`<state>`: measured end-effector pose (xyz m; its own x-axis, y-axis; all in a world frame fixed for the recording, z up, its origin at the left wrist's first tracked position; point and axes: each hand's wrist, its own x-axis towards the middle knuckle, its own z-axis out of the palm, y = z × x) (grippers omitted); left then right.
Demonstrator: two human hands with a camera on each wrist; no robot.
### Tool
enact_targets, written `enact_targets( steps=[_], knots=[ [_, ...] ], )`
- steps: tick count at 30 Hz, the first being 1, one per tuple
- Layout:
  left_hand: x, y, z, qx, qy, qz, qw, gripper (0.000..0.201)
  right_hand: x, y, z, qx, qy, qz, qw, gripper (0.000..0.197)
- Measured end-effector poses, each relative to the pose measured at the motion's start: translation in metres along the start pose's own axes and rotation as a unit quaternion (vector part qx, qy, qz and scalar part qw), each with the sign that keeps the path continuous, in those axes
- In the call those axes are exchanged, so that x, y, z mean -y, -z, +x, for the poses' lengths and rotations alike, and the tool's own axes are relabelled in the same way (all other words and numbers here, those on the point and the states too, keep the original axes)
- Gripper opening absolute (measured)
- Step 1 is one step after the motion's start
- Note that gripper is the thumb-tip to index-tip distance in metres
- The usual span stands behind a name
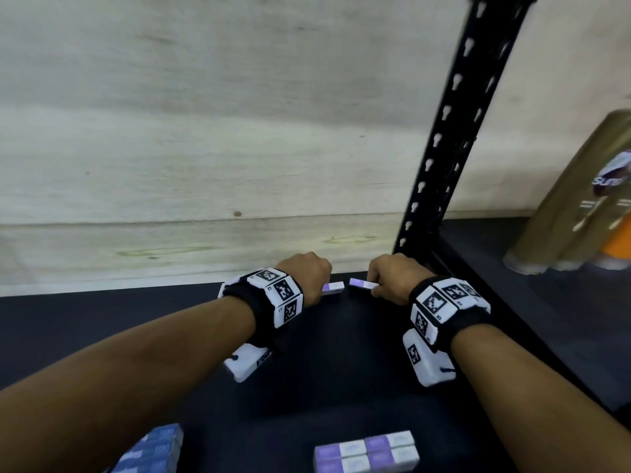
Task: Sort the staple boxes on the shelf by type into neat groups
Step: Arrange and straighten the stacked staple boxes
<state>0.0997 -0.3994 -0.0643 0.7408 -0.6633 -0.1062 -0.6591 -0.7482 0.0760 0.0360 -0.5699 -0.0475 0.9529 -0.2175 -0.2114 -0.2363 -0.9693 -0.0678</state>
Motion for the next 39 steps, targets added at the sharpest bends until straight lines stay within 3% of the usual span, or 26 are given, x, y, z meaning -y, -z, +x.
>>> enact_targets(
  steps=[11, 19, 39],
  knots=[
    [-0.024, 0.012, -0.11, 0.08, -0.02, -0.054, 0.995, 0.019, 0.009, -0.013, -0.103, 0.057, 0.017, 0.028, 0.998, 0.008],
    [-0.032, 0.005, -0.145, 0.098, -0.032, -0.093, 0.99, 0.018, -0.001, -0.018, -0.148, 0.104, 0.027, 0.044, 0.993, 0.008],
    [-0.018, -0.011, -0.18, 0.135, -0.043, -0.135, 0.981, 0.017, 0.001, -0.023, -0.174, 0.132, 0.032, 0.005, 0.991, 0.009]
  ],
)
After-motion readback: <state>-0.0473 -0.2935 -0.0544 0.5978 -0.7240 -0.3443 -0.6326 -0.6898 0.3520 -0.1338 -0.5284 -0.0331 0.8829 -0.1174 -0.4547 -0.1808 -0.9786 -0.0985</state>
